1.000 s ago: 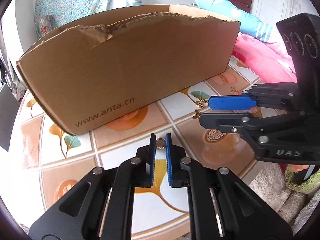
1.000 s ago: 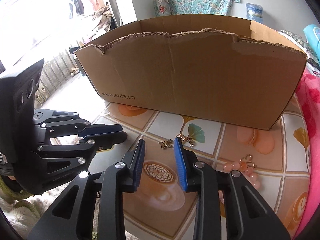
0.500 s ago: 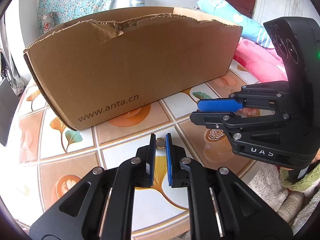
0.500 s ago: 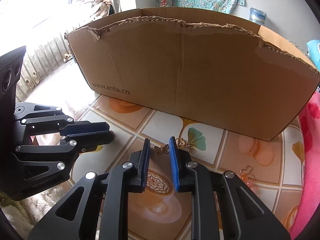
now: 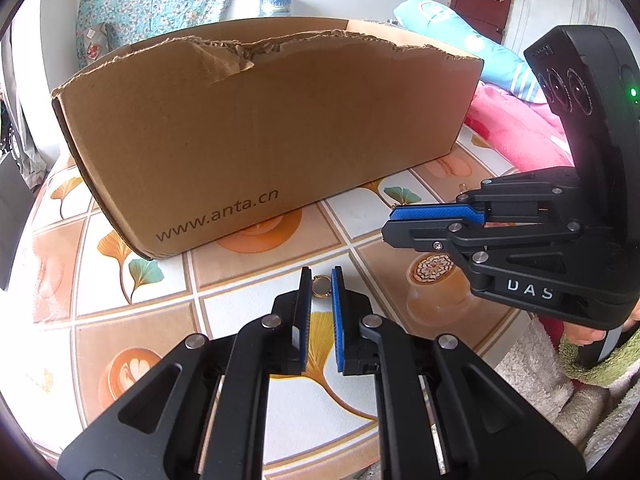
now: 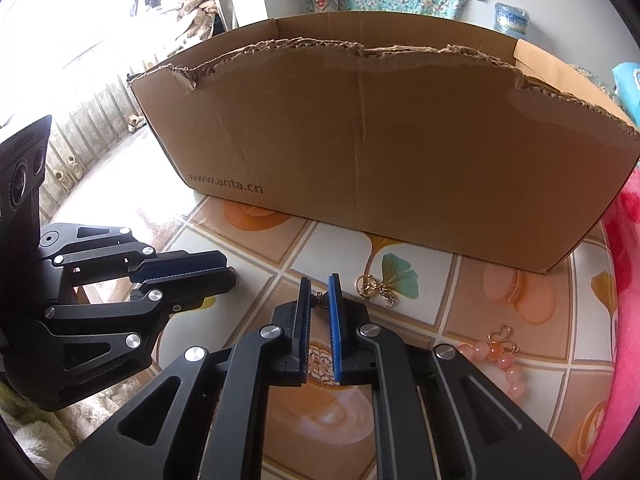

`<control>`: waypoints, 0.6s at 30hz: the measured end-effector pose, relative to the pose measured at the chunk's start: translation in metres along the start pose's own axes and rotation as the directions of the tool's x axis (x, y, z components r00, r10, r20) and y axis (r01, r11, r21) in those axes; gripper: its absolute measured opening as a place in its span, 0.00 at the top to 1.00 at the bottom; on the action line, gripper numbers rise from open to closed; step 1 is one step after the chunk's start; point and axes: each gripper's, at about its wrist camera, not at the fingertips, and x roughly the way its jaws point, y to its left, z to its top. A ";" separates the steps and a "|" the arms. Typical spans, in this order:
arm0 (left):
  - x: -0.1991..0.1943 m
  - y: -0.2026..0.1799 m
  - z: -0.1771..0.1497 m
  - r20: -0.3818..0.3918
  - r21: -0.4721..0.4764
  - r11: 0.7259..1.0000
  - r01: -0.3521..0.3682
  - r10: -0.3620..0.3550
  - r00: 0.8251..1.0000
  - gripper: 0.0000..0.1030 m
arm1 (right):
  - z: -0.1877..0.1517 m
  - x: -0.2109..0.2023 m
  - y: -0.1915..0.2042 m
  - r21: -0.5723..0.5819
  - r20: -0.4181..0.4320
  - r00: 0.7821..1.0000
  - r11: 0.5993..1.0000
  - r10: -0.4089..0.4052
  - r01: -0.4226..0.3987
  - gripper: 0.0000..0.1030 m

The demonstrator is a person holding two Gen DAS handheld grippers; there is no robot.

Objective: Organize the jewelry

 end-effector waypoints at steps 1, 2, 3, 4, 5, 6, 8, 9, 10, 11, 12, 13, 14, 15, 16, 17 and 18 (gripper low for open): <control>0.000 0.000 0.000 0.000 -0.001 1.000 0.000 0.000 1.000 0.92 | -0.001 0.000 0.001 0.000 0.001 1.000 1.000 -0.002 0.002 0.92; 0.000 0.000 0.000 0.001 -0.001 1.000 0.000 0.000 1.000 0.92 | -0.001 -0.002 0.001 0.001 0.003 1.000 1.000 -0.001 0.001 0.92; 0.000 0.000 0.000 0.002 -0.002 1.000 0.000 0.000 1.000 0.92 | -0.001 -0.003 0.001 0.001 0.005 1.000 1.000 -0.001 0.001 0.92; 0.000 0.000 -0.001 0.003 -0.003 1.000 0.001 -0.001 1.000 0.92 | -0.001 -0.004 0.001 -0.001 0.006 1.000 1.000 -0.003 0.003 0.92; -0.001 0.001 -0.001 0.004 -0.004 1.000 0.002 -0.002 1.000 0.92 | -0.001 -0.005 0.002 -0.002 0.008 1.000 1.000 -0.003 0.003 0.92; -0.001 0.002 -0.001 0.005 -0.006 1.000 0.003 -0.003 1.000 0.92 | -0.001 -0.006 0.003 -0.004 0.011 1.000 1.000 -0.001 0.001 0.92; -0.001 0.002 -0.001 0.007 -0.010 1.000 0.005 -0.004 1.000 0.92 | -0.001 -0.009 0.004 -0.008 0.017 1.000 1.000 0.000 0.000 0.91; -0.001 0.002 -0.001 0.009 -0.013 1.000 0.006 -0.006 1.000 0.92 | -0.001 -0.010 0.005 -0.007 0.020 1.000 1.000 0.001 -0.001 0.92; -0.001 0.002 -0.001 0.011 -0.015 1.000 0.008 -0.007 1.000 0.92 | -0.001 -0.012 0.005 -0.005 0.023 1.000 1.000 0.001 -0.001 0.91; -0.001 0.003 -0.001 0.012 -0.017 1.000 0.009 -0.009 1.000 0.92 | -0.001 -0.014 0.005 0.000 0.027 1.000 1.000 0.002 -0.002 0.92; -0.001 0.004 -0.001 0.013 -0.021 1.000 0.012 -0.011 1.000 0.92 | -0.001 -0.016 0.003 0.007 0.031 1.000 1.000 0.006 -0.006 0.92; -0.001 0.004 -0.001 0.014 -0.024 1.000 0.017 -0.017 1.000 0.92 | 0.000 -0.018 0.001 0.017 0.035 0.999 1.000 0.012 -0.013 0.92; -0.002 0.005 -0.001 0.018 -0.027 0.999 0.025 -0.024 1.000 0.92 | 0.000 -0.020 -0.001 0.028 0.040 0.999 0.999 0.019 -0.020 0.92; -0.003 0.006 -0.001 0.026 -0.032 0.999 0.035 -0.034 0.999 0.92 | 0.000 -0.023 -0.002 0.035 0.048 0.999 0.999 0.020 -0.022 0.92; -0.005 0.007 -0.002 0.034 -0.035 0.999 0.042 -0.041 0.999 0.92 | 0.001 -0.027 -0.004 0.043 0.056 0.998 0.999 0.027 -0.029 0.92; -0.007 0.008 -0.002 0.043 -0.036 0.998 0.048 -0.046 0.998 0.92 | 0.002 -0.031 -0.005 0.053 0.067 0.997 0.998 0.035 -0.038 0.92; -0.010 0.008 -0.001 0.053 -0.036 0.998 0.052 -0.050 0.997 0.92 | 0.003 -0.033 -0.007 0.059 0.076 0.996 0.997 0.043 -0.048 0.91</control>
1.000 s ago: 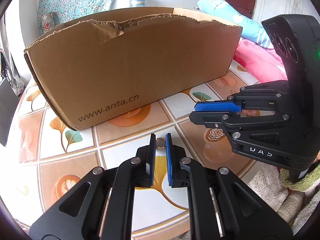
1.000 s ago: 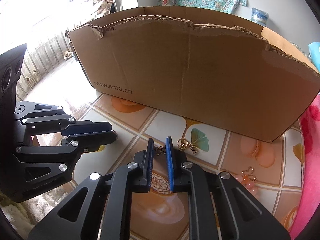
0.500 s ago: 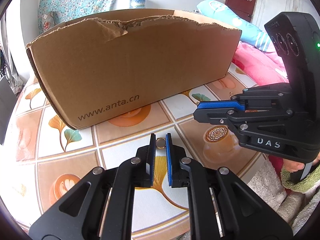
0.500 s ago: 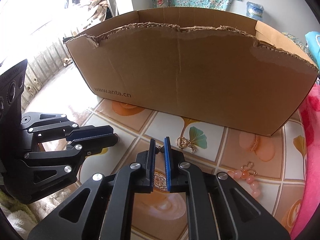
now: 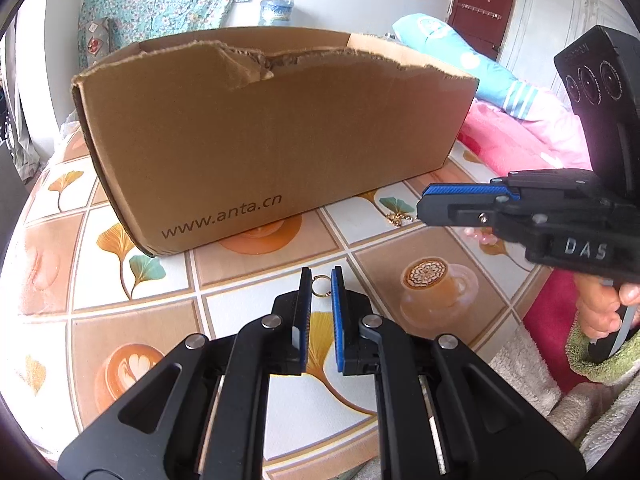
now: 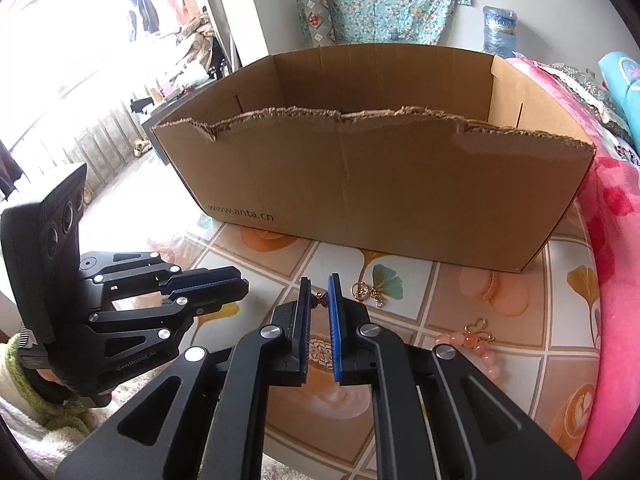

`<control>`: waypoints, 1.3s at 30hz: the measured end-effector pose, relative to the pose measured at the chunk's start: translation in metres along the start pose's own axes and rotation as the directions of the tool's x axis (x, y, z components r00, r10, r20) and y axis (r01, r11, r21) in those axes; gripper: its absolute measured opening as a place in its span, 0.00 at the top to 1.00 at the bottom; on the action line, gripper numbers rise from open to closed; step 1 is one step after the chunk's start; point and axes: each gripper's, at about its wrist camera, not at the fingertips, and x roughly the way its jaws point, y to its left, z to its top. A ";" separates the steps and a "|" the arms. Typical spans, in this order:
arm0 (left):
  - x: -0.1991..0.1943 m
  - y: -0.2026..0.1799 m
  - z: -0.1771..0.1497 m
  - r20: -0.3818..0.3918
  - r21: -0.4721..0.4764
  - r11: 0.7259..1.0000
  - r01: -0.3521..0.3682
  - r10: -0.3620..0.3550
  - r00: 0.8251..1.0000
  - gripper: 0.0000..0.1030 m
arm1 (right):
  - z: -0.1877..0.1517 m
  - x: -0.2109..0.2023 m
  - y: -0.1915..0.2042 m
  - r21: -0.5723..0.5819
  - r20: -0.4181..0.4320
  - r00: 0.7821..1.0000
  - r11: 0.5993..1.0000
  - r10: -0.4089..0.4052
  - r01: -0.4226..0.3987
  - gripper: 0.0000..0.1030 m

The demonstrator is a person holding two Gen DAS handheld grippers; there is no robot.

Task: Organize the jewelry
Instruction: 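Lift both tools and carry the held charms over the box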

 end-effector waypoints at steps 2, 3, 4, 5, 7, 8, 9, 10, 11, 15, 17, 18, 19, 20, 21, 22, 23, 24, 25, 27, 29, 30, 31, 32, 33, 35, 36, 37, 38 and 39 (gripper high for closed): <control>-0.005 -0.001 0.001 0.019 0.005 1.000 0.006 -0.006 1.000 0.92 | 0.004 -0.007 -0.001 0.008 0.028 1.000 1.000 0.013 -0.013 0.91; -0.009 -0.002 0.002 0.032 0.009 1.000 0.009 -0.009 0.999 0.92 | 0.006 -0.011 -0.001 0.009 0.042 0.999 1.000 0.022 -0.022 0.91; -0.012 -0.004 0.002 0.044 0.014 1.000 0.010 -0.010 0.999 0.92 | 0.008 -0.015 0.000 0.009 0.057 0.998 1.000 0.028 -0.029 0.92; -0.015 -0.005 0.003 0.053 0.018 1.000 0.011 -0.012 0.999 0.92 | 0.011 -0.019 0.000 0.007 0.072 0.997 0.999 0.030 -0.031 0.92; -0.024 -0.008 0.006 0.077 0.024 1.000 0.020 -0.021 0.997 0.92 | 0.015 -0.026 0.001 0.005 0.099 0.994 0.999 0.041 -0.042 0.92; -0.031 -0.009 0.008 0.095 0.024 0.999 0.030 -0.032 0.995 0.92 | 0.018 -0.031 0.001 0.007 0.114 0.992 0.999 0.050 -0.051 0.91; -0.038 -0.010 0.012 0.116 0.027 0.999 0.040 -0.043 0.992 0.92 | 0.020 -0.036 0.000 0.007 0.127 0.990 0.998 0.059 -0.060 0.91; -0.045 -0.010 0.015 0.138 0.029 0.998 0.053 -0.057 0.989 0.92 | 0.023 -0.040 0.000 0.002 0.144 0.988 0.998 0.063 -0.064 0.91; -0.053 -0.008 0.020 0.163 0.023 0.997 0.078 -0.080 0.983 0.92 | 0.028 -0.044 0.000 -0.004 0.160 0.985 0.998 0.063 -0.063 0.92; -0.076 0.006 0.048 0.262 -0.007 0.987 0.163 -0.156 0.952 0.92 | 0.051 -0.053 0.001 -0.039 0.225 0.970 0.996 0.087 -0.080 0.92; -0.081 0.011 0.065 0.297 -0.010 0.986 0.167 -0.156 0.942 0.92 | 0.066 -0.056 -0.001 -0.050 0.253 0.963 0.995 0.094 -0.085 0.91; -0.082 0.014 0.074 0.308 -0.010 0.987 0.159 -0.148 0.940 0.92 | 0.073 -0.056 -0.004 -0.051 0.261 0.960 0.995 0.098 -0.088 0.91; -0.079 0.015 0.084 0.306 -0.007 0.989 0.146 -0.137 0.942 0.92 | 0.080 -0.055 -0.007 -0.049 0.267 0.959 0.995 0.098 -0.088 0.91; -0.074 0.017 0.094 0.290 -0.010 0.993 0.119 -0.111 0.951 0.92 | 0.087 -0.052 -0.010 -0.046 0.267 0.959 0.995 0.096 -0.087 0.91; -0.065 0.019 0.104 0.260 -0.017 0.996 0.084 -0.076 0.963 0.92 | 0.094 -0.048 -0.013 -0.042 0.262 0.960 0.995 0.094 -0.086 0.92; -0.056 0.022 0.111 0.229 -0.025 0.998 0.065 -0.058 0.972 0.92 | 0.101 -0.042 -0.017 -0.036 0.251 0.964 0.996 0.088 -0.082 0.92; -0.048 0.027 0.119 0.198 -0.034 0.998 0.058 -0.050 0.979 0.92 | 0.107 -0.035 -0.021 -0.031 0.232 0.970 0.997 0.076 -0.071 0.92; -0.038 0.031 0.126 0.172 -0.049 0.998 0.043 -0.034 0.985 0.92 | 0.112 -0.027 -0.024 -0.026 0.214 0.975 0.998 0.062 -0.057 0.91; -0.027 0.034 0.133 0.133 -0.062 0.998 0.024 -0.016 0.991 0.92 | 0.118 -0.018 -0.028 -0.019 0.190 0.981 0.999 0.045 -0.042 0.91; -0.013 0.045 0.141 0.079 -0.078 0.997 0.003 0.003 0.997 0.92 | 0.125 0.000 -0.036 0.002 0.141 0.990 1.000 0.019 -0.020 0.91; 0.001 0.052 0.146 0.026 -0.085 0.996 -0.008 0.010 1.000 0.92 | 0.131 0.020 -0.046 0.025 0.084 0.996 1.000 -0.019 0.017 0.91; 0.008 0.054 0.146 0.003 -0.086 0.996 -0.025 0.026 1.000 0.92 | 0.132 0.027 -0.050 0.038 0.061 0.998 0.999 -0.024 0.022 0.91; 0.014 0.055 0.147 -0.015 -0.086 0.996 -0.038 0.037 0.999 0.92 | 0.132 0.034 -0.054 0.050 0.044 0.999 0.999 -0.022 0.020 0.91; 0.021 0.056 0.147 -0.035 -0.086 0.995 -0.042 0.039 0.999 0.92 | 0.132 0.039 -0.057 0.061 0.029 0.999 0.998 -0.030 0.028 0.91; 0.028 0.058 0.148 -0.055 -0.088 0.995 -0.052 0.048 0.997 0.92 | 0.133 0.045 -0.059 0.063 0.016 0.999 0.997 -0.041 0.040 0.91; 0.036 0.060 0.147 -0.083 -0.087 0.992 -0.086 0.079 0.993 0.92 | 0.133 0.052 -0.064 0.075 0.001 0.999 0.996 -0.049 0.049 0.91; 0.037 0.060 0.146 -0.086 -0.089 0.992 -0.091 0.083 0.993 0.91 | 0.133 0.054 -0.066 0.083 -0.007 0.999 0.996 -0.045 0.045 0.91; 0.038 0.061 0.146 -0.088 -0.095 0.992 -0.084 0.076 0.993 0.91 | 0.132 0.054 -0.066 0.086 -0.008 0.999 0.995 -0.044 0.045 0.91; 0.038 0.062 0.145 -0.090 -0.103 0.992 -0.077 0.068 0.994 0.91 | 0.131 0.053 -0.067 0.089 -0.005 0.999 0.995 -0.048 0.048 0.91; 0.038 0.062 0.146 -0.087 -0.102 0.992 -0.076 0.068 0.994 0.89 | 0.130 0.052 -0.067 0.090 -0.005 0.999 0.995 -0.048 0.049 0.91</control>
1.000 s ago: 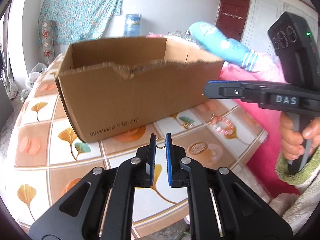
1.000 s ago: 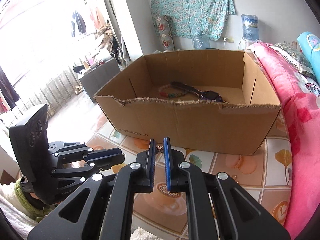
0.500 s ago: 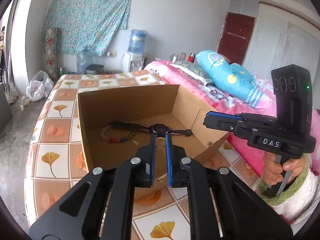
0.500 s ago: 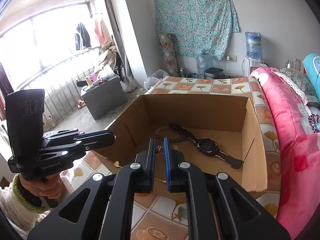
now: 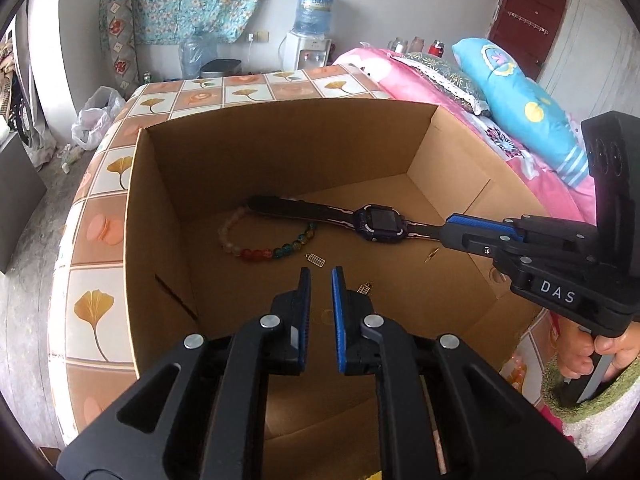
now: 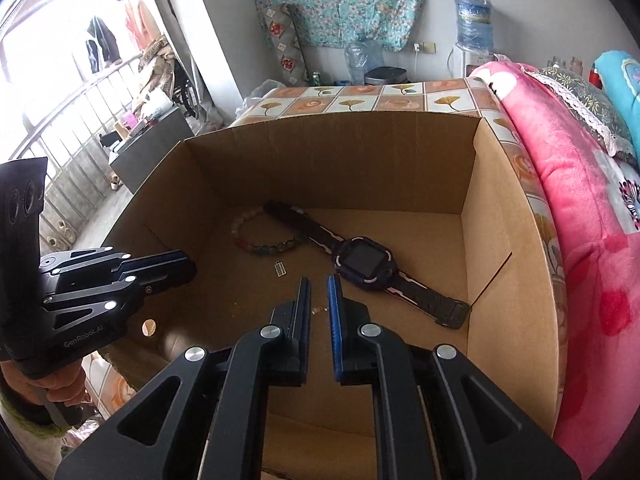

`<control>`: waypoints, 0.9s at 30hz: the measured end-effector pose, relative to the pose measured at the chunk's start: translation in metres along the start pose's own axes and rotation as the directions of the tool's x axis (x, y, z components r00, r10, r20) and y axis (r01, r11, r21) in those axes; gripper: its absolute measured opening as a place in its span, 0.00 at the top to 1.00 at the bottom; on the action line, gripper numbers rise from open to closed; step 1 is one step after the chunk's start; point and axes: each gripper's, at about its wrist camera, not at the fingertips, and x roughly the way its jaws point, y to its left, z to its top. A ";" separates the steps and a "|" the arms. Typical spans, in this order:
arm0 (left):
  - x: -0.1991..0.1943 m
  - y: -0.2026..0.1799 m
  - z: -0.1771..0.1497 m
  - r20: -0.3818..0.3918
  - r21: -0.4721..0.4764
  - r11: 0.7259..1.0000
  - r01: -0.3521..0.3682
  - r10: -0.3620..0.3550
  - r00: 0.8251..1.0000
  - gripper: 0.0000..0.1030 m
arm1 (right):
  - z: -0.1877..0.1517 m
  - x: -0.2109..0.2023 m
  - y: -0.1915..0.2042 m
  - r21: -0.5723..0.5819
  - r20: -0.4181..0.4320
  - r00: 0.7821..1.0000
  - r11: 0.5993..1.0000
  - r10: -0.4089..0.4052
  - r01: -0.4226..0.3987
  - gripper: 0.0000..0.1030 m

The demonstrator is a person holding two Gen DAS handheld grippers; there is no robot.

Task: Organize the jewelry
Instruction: 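Open both tools above the box to drop the charms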

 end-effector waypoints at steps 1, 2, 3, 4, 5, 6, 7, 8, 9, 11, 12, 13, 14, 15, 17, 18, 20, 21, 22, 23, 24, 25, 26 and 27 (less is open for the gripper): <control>0.001 0.001 0.002 0.002 0.000 1.000 -0.002 0.002 1.000 0.88 | 0.000 0.000 -0.001 0.001 0.000 1.000 1.000 0.004 -0.004 0.91; 0.001 0.001 0.002 0.006 0.001 1.000 -0.003 0.003 1.000 0.85 | -0.001 0.000 -0.003 0.007 0.004 1.000 1.000 0.004 -0.004 0.91; 0.001 0.001 0.002 0.010 0.000 1.000 -0.003 0.003 1.000 0.84 | -0.001 -0.003 -0.003 0.010 0.010 1.000 1.000 0.004 -0.004 0.90; 0.001 0.001 0.003 0.009 0.000 1.000 -0.007 0.007 1.000 0.83 | -0.001 -0.004 -0.003 0.013 0.014 1.000 1.000 0.005 -0.006 0.90; 0.001 0.002 0.003 0.012 -0.003 1.000 -0.009 0.009 1.000 0.83 | -0.002 -0.007 -0.004 0.017 0.022 1.000 1.000 0.004 -0.004 0.90; 0.000 0.002 0.003 0.016 -0.006 1.000 -0.010 0.010 1.000 0.83 | -0.001 -0.009 -0.006 0.019 0.027 1.000 1.000 0.002 -0.003 0.90; -0.001 0.002 0.003 0.021 -0.009 1.000 -0.009 0.009 1.000 0.82 | -0.001 -0.012 -0.006 0.022 0.034 0.999 1.000 0.002 -0.003 0.90; -0.003 0.002 0.003 0.027 -0.013 1.000 -0.008 0.008 1.000 0.82 | -0.001 -0.016 -0.007 0.025 0.041 0.999 1.000 0.003 -0.004 0.90; -0.006 0.002 0.002 0.033 -0.017 1.000 -0.008 0.009 0.999 0.81 | -0.001 -0.019 -0.008 0.027 0.048 0.999 1.000 0.003 -0.005 0.90; -0.012 0.002 0.001 0.048 -0.021 1.000 -0.010 0.011 0.999 0.78 | -0.002 -0.027 -0.006 0.026 0.062 0.998 1.000 0.001 -0.002 0.90; -0.016 0.002 0.000 0.057 -0.023 1.000 -0.009 0.010 0.998 0.77 | -0.003 -0.031 -0.005 0.027 0.071 0.997 1.000 0.000 -0.002 0.90; -0.020 0.002 -0.002 0.066 -0.025 1.000 -0.006 0.008 0.998 0.77 | -0.004 -0.036 -0.004 0.027 0.081 0.997 1.000 0.001 -0.003 0.89; -0.024 0.002 -0.003 0.075 -0.027 1.000 -0.002 0.004 0.997 0.75 | -0.005 -0.040 -0.004 0.025 0.090 0.996 1.000 0.002 -0.004 0.87; -0.029 0.002 -0.005 0.085 -0.029 1.000 0.001 0.002 0.996 0.72 | -0.008 -0.046 -0.002 0.024 0.101 0.995 1.000 0.003 -0.005 0.82; -0.043 0.003 -0.011 0.111 -0.036 0.999 0.002 0.002 0.994 0.67 | -0.014 -0.059 0.002 0.016 0.132 0.991 1.000 0.000 -0.003 0.76; -0.050 0.004 -0.016 0.123 -0.039 0.999 0.002 0.003 0.992 0.63 | -0.019 -0.066 0.004 0.008 0.144 0.990 1.000 0.001 -0.002 0.75; -0.065 0.006 -0.025 0.143 -0.047 0.999 0.000 0.006 0.990 0.54 | -0.029 -0.080 0.008 -0.002 0.166 0.986 1.000 0.006 -0.006 0.74; -0.072 0.007 -0.031 0.152 -0.053 0.999 -0.005 0.013 0.988 0.50 | -0.034 -0.087 0.009 -0.004 0.173 0.985 1.000 0.009 -0.008 0.74; -0.079 0.007 -0.036 0.154 -0.057 0.998 -0.011 0.020 0.988 0.48 | -0.039 -0.093 0.010 -0.006 0.179 0.984 1.000 0.014 -0.013 0.74; -0.085 0.007 -0.042 0.155 -0.058 0.998 -0.016 0.025 0.988 0.44 | -0.046 -0.099 0.011 -0.005 0.185 0.983 1.000 0.017 -0.016 0.74; -0.092 0.007 -0.050 0.161 -0.055 0.998 -0.022 0.031 0.986 0.41 | -0.051 -0.104 0.011 -0.005 0.187 0.982 1.000 0.020 -0.019 0.74; -0.098 0.007 -0.056 0.170 -0.053 0.998 -0.028 0.037 0.985 0.40 | -0.058 -0.108 0.012 -0.005 0.187 0.982 1.000 0.020 -0.019 0.74; -0.104 0.008 -0.064 0.177 -0.049 0.998 -0.033 0.041 0.983 0.36 | -0.063 -0.111 0.013 -0.001 0.188 0.982 1.000 0.014 -0.014 0.74; -0.109 0.008 -0.071 0.181 -0.046 0.998 -0.037 0.045 0.983 0.33 | -0.071 -0.114 0.013 0.010 0.185 0.983 1.000 0.009 -0.011 0.74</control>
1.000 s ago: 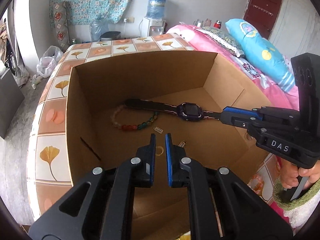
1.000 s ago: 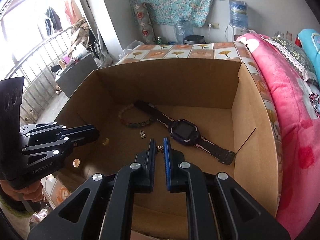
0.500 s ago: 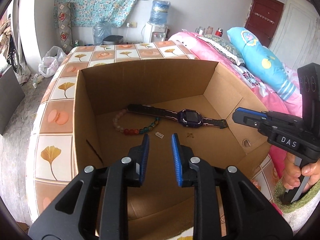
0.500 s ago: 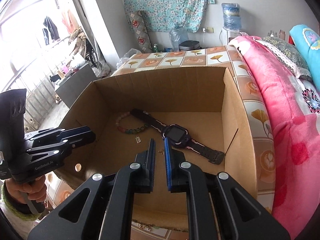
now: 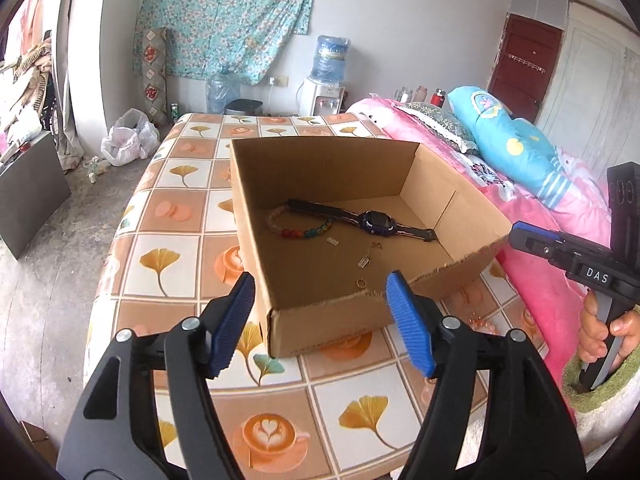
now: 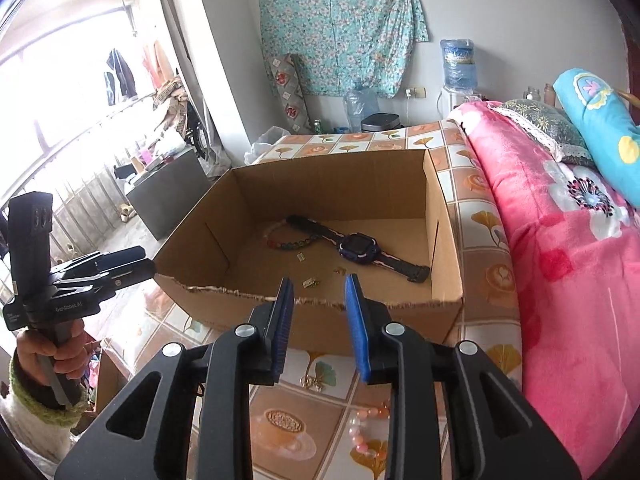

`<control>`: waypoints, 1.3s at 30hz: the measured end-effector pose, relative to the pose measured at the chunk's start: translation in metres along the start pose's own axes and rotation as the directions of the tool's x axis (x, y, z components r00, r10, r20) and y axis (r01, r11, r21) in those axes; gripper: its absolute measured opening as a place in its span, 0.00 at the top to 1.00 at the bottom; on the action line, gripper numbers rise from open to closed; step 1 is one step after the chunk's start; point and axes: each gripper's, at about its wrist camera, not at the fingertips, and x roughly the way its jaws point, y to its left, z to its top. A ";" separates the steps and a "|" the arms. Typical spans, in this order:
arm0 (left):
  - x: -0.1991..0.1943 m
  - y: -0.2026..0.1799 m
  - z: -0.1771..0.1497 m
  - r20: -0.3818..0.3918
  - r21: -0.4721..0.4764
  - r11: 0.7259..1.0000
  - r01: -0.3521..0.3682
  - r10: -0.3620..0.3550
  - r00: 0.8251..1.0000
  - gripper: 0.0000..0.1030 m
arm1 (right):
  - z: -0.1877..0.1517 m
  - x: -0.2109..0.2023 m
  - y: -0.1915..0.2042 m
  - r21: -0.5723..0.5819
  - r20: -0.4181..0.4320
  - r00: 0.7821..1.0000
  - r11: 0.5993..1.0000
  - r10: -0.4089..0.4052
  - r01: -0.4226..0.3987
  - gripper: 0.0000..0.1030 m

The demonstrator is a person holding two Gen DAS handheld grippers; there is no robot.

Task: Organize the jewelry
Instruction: 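Open both tools above the box to drop the charms, then move the right tool back to a gold key charm beside the bracelet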

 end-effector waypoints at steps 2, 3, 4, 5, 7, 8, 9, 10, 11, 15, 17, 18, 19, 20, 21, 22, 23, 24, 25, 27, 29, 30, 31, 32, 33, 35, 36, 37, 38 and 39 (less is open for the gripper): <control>-0.008 0.002 -0.013 -0.001 0.002 1.000 -0.004 0.004 1.000 0.31 | -0.012 -0.002 0.001 0.025 -0.023 1.000 1.000 0.008 -0.007 0.74; -0.010 0.002 -0.021 -0.009 0.000 1.000 0.000 0.000 1.000 0.28 | -0.018 0.000 0.003 0.033 -0.039 0.999 0.999 0.011 -0.010 0.74; -0.009 0.002 -0.028 -0.022 -0.004 1.000 0.002 -0.002 1.000 0.27 | -0.024 0.004 0.004 0.041 -0.061 0.998 0.999 0.020 -0.017 0.74; -0.006 0.002 -0.036 -0.040 -0.006 1.000 0.001 -0.002 0.999 0.26 | -0.031 0.010 0.006 0.046 -0.089 0.996 0.999 0.031 -0.027 0.74; 0.005 -0.002 -0.053 -0.088 0.008 1.000 -0.010 0.011 0.996 0.26 | -0.043 0.022 0.011 0.048 -0.138 0.990 0.998 0.039 -0.033 0.75; 0.011 -0.004 -0.061 -0.107 0.015 1.000 -0.022 0.024 0.994 0.25 | -0.048 0.031 0.014 0.045 -0.173 0.984 0.999 0.028 -0.021 0.76; 0.018 -0.006 -0.068 -0.130 0.020 0.999 -0.032 0.034 0.991 0.25 | -0.053 0.040 0.016 0.044 -0.213 0.977 0.999 0.009 0.000 0.78; 0.025 -0.009 -0.075 -0.150 0.028 0.999 -0.036 0.040 0.988 0.25 | -0.056 0.049 0.016 0.041 -0.248 0.969 0.999 -0.011 0.021 0.81; 0.029 -0.010 -0.083 -0.164 0.035 0.999 -0.041 0.046 0.985 0.25 | -0.060 0.059 0.016 0.035 -0.281 0.959 0.998 -0.037 0.049 0.82; 0.043 -0.023 -0.101 -0.197 0.080 0.996 -0.049 0.064 0.978 0.25 | -0.063 0.079 0.013 0.021 -0.323 0.943 0.996 -0.076 0.088 0.85; 0.045 -0.027 -0.106 -0.201 0.096 0.994 -0.052 0.070 0.977 0.25 | -0.061 0.087 0.014 -0.001 -0.342 0.933 0.993 -0.112 0.118 0.85; 0.047 -0.028 -0.107 -0.205 0.099 0.994 -0.048 0.067 0.977 0.25 | -0.061 0.091 0.014 -0.014 -0.345 0.931 0.992 -0.122 0.125 0.86; 0.047 -0.029 -0.109 -0.208 0.100 0.994 -0.046 0.066 0.976 0.25 | -0.061 0.095 0.016 -0.033 -0.349 0.927 0.990 -0.139 0.136 0.86; 0.048 -0.031 -0.111 -0.211 0.101 0.994 -0.046 0.067 0.975 0.25 | -0.062 0.099 0.017 -0.044 -0.350 0.923 0.987 -0.161 0.156 0.86; 0.048 -0.030 -0.112 -0.214 0.103 0.994 -0.046 0.068 0.975 0.25 | -0.063 0.103 0.018 -0.057 -0.357 0.919 0.986 -0.167 0.157 0.87; 0.049 -0.032 -0.112 -0.214 0.105 0.993 -0.051 0.073 0.974 0.25 | -0.064 0.107 0.020 -0.068 -0.365 0.915 0.985 -0.172 0.158 0.87; 0.049 -0.032 -0.112 -0.214 0.107 0.993 -0.058 0.080 0.974 0.25 | -0.063 0.110 0.023 -0.079 -0.363 0.915 0.984 -0.177 0.159 0.88; 0.049 -0.031 -0.113 -0.213 0.108 0.992 -0.065 0.087 0.973 0.25 | -0.063 0.110 0.026 -0.091 -0.362 0.914 0.983 -0.181 0.158 0.89; 0.049 -0.030 -0.113 -0.211 0.108 0.992 -0.070 0.092 0.973 0.25 | -0.064 0.111 0.029 -0.103 -0.364 0.913 0.982 -0.183 0.156 0.89; 0.048 -0.028 -0.114 -0.209 0.105 0.991 -0.076 0.097 0.973 0.24 | -0.064 0.112 0.035 -0.112 -0.371 0.912 0.984 -0.173 0.141 0.89; 0.048 -0.028 -0.115 -0.207 0.109 0.991 -0.084 0.105 0.973 0.24 | -0.067 0.111 0.041 -0.116 -0.380 0.911 0.985 -0.160 0.125 0.89; 0.047 -0.027 -0.115 -0.206 0.111 0.990 -0.089 0.110 0.972 0.24 | -0.067 0.111 0.040 -0.114 -0.384 0.911 0.987 -0.152 0.116 0.89; 0.047 -0.027 -0.115 -0.206 0.113 0.989 -0.093 0.115 0.972 0.24 | -0.069 0.110 0.044 -0.114 -0.388 0.911 0.988 -0.142 0.106 0.89; 0.047 -0.027 -0.115 -0.205 0.115 0.989 -0.096 0.118 0.972 0.24 | -0.071 0.110 0.048 -0.111 -0.394 0.910 0.990 -0.127 0.090 0.89; 0.046 -0.027 -0.116 -0.203 0.117 0.988 -0.099 0.121 0.972 0.24 | -0.071 0.110 0.051 -0.112 -0.399 0.910 0.991 -0.112 0.073 0.89; 0.046 -0.027 -0.117 -0.202 0.122 0.987 -0.107 0.130 0.971 0.24 | -0.074 0.109 0.059 -0.123 -0.403 0.910 0.991 -0.094 0.048 0.92; 0.046 -0.027 -0.118 -0.201 0.125 0.986 -0.111 0.135 0.970 0.24 | -0.075 0.107 0.060 -0.113 -0.404 0.911 0.993 -0.081 0.039 0.94; 0.046 -0.027 -0.118 -0.201 0.127 0.985 -0.113 0.138 0.970 0.23 | -0.074 0.104 0.057 -0.095 -0.396 0.915 0.995 -0.070 0.035 0.95; 0.046 -0.027 -0.119 -0.201 0.129 0.985 -0.115 0.140 0.970 0.23 | -0.072 0.101 0.053 -0.077 -0.387 0.920 0.996 -0.067 0.040 0.95; 0.046 -0.027 -0.119 -0.200 0.131 0.984 -0.118 0.142 0.969 0.23 | -0.070 0.098 0.049 -0.059 -0.377 0.924 0.997 -0.066 0.047 0.95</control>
